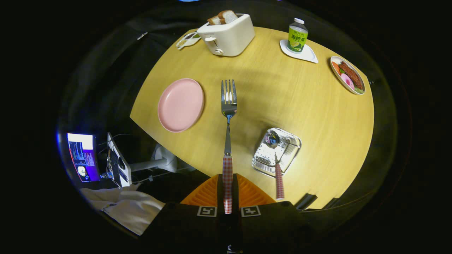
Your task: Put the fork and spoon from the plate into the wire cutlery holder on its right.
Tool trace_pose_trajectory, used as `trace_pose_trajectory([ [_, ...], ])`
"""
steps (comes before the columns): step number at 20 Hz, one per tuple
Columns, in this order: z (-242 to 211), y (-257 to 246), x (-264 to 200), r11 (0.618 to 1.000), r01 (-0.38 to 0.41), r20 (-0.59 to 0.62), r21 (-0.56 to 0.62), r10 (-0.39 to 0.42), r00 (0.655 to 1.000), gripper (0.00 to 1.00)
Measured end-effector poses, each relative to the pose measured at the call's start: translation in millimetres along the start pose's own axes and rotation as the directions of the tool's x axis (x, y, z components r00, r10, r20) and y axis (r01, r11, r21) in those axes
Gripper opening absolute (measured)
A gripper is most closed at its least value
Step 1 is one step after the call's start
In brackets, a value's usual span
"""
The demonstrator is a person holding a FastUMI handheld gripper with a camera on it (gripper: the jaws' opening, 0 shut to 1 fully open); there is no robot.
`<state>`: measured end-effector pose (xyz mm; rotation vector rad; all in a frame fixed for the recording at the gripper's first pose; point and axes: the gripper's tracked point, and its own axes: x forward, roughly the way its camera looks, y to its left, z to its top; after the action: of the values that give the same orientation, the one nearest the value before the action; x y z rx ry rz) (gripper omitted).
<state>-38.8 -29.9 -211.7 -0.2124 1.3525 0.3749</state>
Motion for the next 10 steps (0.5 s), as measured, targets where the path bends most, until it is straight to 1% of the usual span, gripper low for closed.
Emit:
trace_pose_trajectory([
  [3,-18,-28,-11,0.999,0.034,-0.101,-0.034,-0.037,0.994,0.10],
  [5,-31,-45,-14,0.997,0.045,-0.184,-0.063,-0.056,0.981,0.10],
  [7,-44,-58,-17,0.994,0.056,-0.276,-0.092,-0.080,0.958,0.10],
  [10,-57,-72,-22,0.989,0.051,-0.397,-0.136,-0.102,0.912,0.10],
])
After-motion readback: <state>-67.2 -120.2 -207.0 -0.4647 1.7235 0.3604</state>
